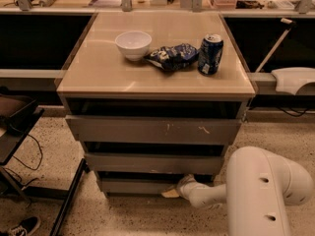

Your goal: Open bottom drawer

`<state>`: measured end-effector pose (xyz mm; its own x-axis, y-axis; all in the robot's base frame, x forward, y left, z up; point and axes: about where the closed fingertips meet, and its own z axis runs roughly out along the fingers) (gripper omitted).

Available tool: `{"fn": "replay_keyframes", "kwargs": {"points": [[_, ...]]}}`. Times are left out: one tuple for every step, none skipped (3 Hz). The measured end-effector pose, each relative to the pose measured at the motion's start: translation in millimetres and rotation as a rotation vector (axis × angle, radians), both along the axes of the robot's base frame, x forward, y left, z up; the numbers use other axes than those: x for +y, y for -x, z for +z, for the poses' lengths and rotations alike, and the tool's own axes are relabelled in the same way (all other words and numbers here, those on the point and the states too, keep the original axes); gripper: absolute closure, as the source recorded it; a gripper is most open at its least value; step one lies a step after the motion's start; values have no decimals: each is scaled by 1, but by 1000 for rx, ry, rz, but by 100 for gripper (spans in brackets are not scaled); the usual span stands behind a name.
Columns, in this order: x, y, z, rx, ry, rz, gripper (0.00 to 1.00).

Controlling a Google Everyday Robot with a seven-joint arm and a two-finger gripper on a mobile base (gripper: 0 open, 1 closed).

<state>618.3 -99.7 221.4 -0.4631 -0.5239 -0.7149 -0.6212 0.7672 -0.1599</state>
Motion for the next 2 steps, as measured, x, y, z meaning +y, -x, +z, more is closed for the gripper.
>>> {"fn": "replay_keyframes", "kwargs": {"points": [[-15, 6, -20, 21, -56, -38, 0], [-43, 0, -34, 29, -65, -78, 0]]}}
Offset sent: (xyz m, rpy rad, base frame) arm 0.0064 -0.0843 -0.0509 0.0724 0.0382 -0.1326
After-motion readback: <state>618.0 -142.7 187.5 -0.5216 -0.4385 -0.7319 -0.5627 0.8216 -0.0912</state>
